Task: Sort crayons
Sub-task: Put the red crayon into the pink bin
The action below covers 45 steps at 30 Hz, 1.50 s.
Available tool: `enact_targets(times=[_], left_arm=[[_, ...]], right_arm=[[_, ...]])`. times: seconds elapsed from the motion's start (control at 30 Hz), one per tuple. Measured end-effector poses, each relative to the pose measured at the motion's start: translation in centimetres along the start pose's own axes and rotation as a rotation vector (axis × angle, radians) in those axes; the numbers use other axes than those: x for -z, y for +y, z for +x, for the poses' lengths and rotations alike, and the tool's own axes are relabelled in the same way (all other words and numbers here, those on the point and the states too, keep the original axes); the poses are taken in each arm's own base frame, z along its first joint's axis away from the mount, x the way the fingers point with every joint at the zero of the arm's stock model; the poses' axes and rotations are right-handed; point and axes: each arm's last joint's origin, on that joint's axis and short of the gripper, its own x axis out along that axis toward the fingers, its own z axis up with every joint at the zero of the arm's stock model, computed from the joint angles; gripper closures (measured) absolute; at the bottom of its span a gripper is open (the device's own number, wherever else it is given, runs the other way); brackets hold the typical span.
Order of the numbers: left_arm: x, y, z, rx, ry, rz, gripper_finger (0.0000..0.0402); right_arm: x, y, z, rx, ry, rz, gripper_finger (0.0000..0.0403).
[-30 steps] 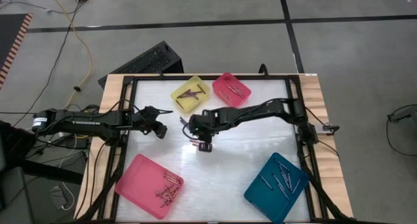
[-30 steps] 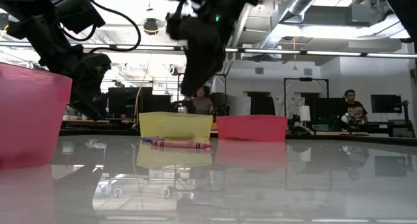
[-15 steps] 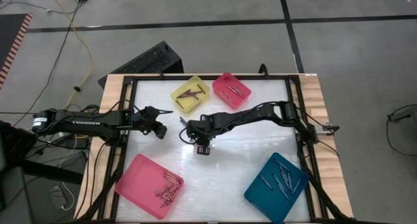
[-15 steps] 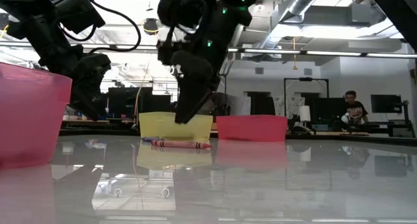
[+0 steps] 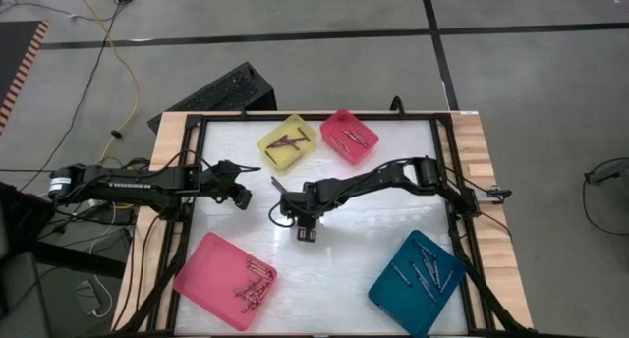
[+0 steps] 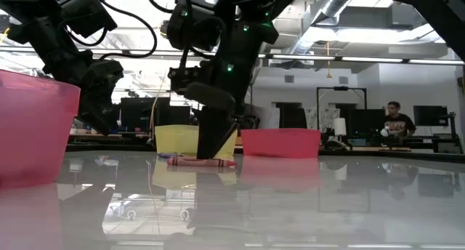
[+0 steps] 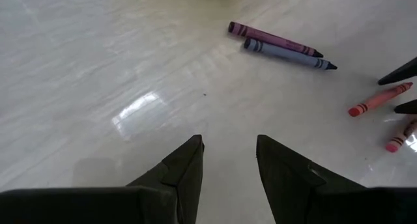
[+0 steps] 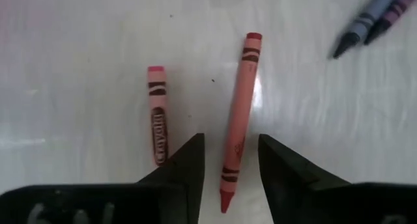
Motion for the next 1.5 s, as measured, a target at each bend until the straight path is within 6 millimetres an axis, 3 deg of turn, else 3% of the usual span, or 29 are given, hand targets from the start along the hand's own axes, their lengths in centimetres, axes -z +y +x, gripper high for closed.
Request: enact_targets(times=[0.5,0.9,1.17,1.3,1.5], left_arm=[[0.0,0.0,0.0,-0.002,-0.002,0.004,0.0269],[0.0,0.0,0.0,-0.004,0.001,0.006,0.0269],[0.0,0.0,0.0,-0.004,0.001,0.006,0.0269],[0.0,0.0,0.0,-0.002,0.003,0.006,0.0269],[0.0,0.0,0.0,-0.002,0.003,0.019,0.0269]], right_arm=[[0.5,-0.5,0.1,0.023,0.054,0.085,0.0396],[0.1,-0.5,-0.6,0.008,0.036,0.119,0.0400],[-2.3,-0.2,-2.6,-0.009,-0.086,0.135,0.0401],[-3.5,0.8,-4.0,-0.036,-0.159,0.119,0.0401],[-5.1,3.6,-5.6,-0.153,-0.324,-0.049,0.0402]])
